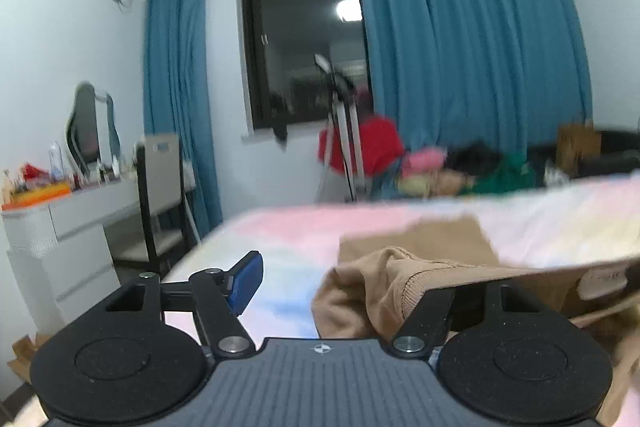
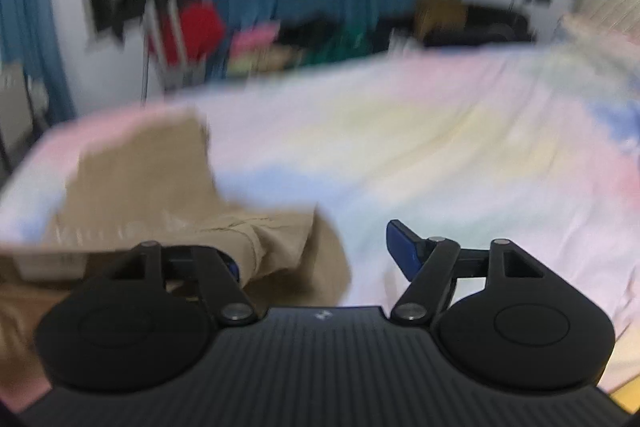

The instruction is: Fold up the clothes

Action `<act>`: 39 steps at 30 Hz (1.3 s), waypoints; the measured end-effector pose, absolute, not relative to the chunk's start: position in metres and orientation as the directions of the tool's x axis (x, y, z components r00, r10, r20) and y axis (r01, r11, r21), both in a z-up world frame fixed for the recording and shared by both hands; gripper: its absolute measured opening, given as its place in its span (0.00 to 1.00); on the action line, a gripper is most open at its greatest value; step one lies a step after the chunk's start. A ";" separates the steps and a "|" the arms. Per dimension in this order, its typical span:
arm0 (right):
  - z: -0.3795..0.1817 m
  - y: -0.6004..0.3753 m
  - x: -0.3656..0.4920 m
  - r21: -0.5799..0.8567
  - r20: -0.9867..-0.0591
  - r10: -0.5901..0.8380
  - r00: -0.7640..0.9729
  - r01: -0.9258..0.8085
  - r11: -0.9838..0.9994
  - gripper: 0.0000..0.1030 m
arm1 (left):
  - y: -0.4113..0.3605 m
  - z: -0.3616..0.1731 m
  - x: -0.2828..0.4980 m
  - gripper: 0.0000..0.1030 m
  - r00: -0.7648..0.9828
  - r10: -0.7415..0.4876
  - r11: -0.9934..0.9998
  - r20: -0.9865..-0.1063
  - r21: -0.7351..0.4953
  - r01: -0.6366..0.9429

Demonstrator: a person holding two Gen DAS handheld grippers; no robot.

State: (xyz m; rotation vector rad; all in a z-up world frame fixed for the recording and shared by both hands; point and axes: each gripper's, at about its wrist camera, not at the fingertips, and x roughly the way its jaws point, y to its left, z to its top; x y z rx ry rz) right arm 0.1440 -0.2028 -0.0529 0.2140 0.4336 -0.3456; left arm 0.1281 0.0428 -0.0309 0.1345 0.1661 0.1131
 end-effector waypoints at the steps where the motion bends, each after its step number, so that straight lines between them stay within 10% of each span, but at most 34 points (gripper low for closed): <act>1: -0.034 -0.200 0.141 0.130 -0.400 -0.289 0.870 0.366 0.922 0.75 | 0.045 -0.019 0.124 0.71 0.982 0.134 0.984 -0.136 0.137 -0.116; 19: 0.331 -0.167 0.049 0.038 0.189 -0.256 0.948 0.253 0.967 0.80 | 0.073 0.351 0.064 0.73 0.959 0.184 0.980 0.216 0.038 -0.197; 29: 0.412 -0.183 0.003 0.073 0.208 -0.226 0.952 0.215 0.974 0.80 | 0.066 0.436 0.016 0.76 0.958 0.087 0.991 0.273 0.073 -0.110; 39: 0.349 -0.195 0.110 0.023 0.058 -0.236 0.970 0.235 0.972 0.80 | 0.068 0.363 0.149 0.78 0.991 0.086 0.992 0.100 0.079 -0.094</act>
